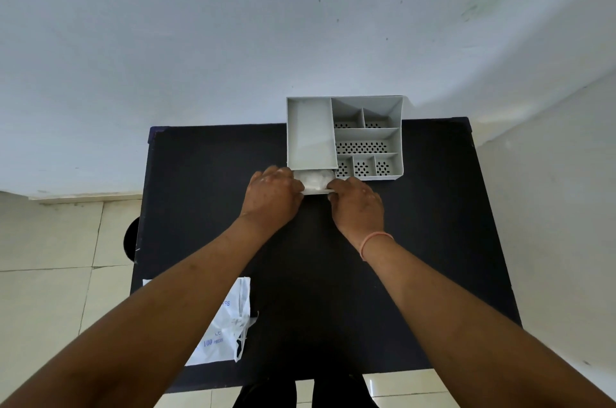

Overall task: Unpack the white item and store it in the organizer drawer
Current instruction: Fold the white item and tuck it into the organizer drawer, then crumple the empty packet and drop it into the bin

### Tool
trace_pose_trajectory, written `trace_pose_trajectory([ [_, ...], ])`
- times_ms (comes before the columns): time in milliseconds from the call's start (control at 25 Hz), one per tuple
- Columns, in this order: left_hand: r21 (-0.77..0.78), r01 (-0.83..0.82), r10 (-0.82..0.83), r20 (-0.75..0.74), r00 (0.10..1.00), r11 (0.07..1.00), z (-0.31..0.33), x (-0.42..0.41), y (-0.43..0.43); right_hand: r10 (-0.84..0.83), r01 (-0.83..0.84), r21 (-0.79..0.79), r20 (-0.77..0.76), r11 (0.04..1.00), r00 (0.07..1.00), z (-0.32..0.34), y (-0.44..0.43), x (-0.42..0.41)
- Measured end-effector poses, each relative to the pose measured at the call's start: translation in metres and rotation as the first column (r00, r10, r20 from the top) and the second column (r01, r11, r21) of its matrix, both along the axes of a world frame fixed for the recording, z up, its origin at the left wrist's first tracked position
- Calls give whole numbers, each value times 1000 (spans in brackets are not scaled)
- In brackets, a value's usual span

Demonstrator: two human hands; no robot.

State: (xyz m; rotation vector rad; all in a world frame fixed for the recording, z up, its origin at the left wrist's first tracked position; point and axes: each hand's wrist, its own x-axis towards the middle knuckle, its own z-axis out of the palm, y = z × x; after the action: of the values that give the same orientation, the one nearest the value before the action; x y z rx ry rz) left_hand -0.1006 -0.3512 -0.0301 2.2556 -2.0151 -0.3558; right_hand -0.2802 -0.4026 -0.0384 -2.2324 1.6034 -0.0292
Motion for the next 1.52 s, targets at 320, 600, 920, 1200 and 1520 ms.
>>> trace_pose_trajectory([
  [320,232,-528,563,-519,643,817,-1,-4,-6,-560,430,406,290,806,776,2,-16,22],
  [600,716,-572,676,-652,-344,400,3,-12,-13,-949,290,926,162,241,270,25,-29,28],
  [920,837,-304,588,-539,-603,455,13,1,-12,-986,129,980,140,152,94,16,-22,33],
  [1200,798,-466,777,-550,-306,381,12,37,88,-841,62,949,242,309,484,27,42,62],
  [1520,773,-617,880,-385,-277,144,-13,80,245,-82,53,806,-6,590,997,-2,148,116],
])
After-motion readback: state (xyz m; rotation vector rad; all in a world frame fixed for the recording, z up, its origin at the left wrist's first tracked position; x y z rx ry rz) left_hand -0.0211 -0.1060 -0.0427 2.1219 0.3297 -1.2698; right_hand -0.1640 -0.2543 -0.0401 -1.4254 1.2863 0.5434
